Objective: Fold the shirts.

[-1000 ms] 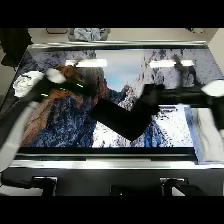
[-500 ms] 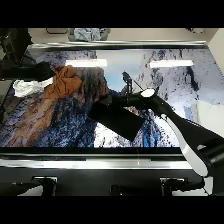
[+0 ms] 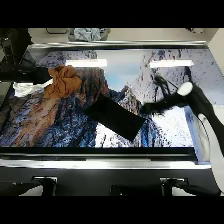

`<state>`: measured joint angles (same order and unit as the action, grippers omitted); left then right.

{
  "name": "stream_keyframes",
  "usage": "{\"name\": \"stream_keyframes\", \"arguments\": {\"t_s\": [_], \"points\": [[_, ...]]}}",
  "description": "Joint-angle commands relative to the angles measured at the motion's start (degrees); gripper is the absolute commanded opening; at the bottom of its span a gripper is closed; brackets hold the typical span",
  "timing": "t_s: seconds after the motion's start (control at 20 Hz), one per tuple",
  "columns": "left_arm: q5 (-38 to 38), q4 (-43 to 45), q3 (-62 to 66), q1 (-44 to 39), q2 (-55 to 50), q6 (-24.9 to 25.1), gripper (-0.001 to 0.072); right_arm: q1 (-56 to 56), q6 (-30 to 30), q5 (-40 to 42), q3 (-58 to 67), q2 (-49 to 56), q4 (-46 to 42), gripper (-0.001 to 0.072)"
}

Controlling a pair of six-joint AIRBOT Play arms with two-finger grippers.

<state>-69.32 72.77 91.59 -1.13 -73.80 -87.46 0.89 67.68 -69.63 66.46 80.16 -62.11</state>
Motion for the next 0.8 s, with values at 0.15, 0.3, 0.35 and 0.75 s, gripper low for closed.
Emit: {"name": "stream_keyframes", "arguments": {"t_s": [0.15,0.3,0.35,0.75], "points": [[-0.15,1.22,-0.04,-0.04,-0.02,0.24,0.0035,4.09,-7.56,14.21,-29.88,-8.07,26.27,0.0693],[-0.15,1.2,-0.04,-0.04,-0.04,0.24,0.0036,4.07,-13.03,19.54,-35.85,-8.04,36.59,0.0678],[-0.15,1.2,-0.04,-0.04,-0.07,0.24,0.0036,3.96,-14.05,19.63,-36.54,-7.82,38.6,0.0674],[-1.4,1.22,-1.16,-0.02,-0.07,0.48,0.0036,-7.08,-18.29,35.3,-36.17,-6.32,48.98,0.004]]}}
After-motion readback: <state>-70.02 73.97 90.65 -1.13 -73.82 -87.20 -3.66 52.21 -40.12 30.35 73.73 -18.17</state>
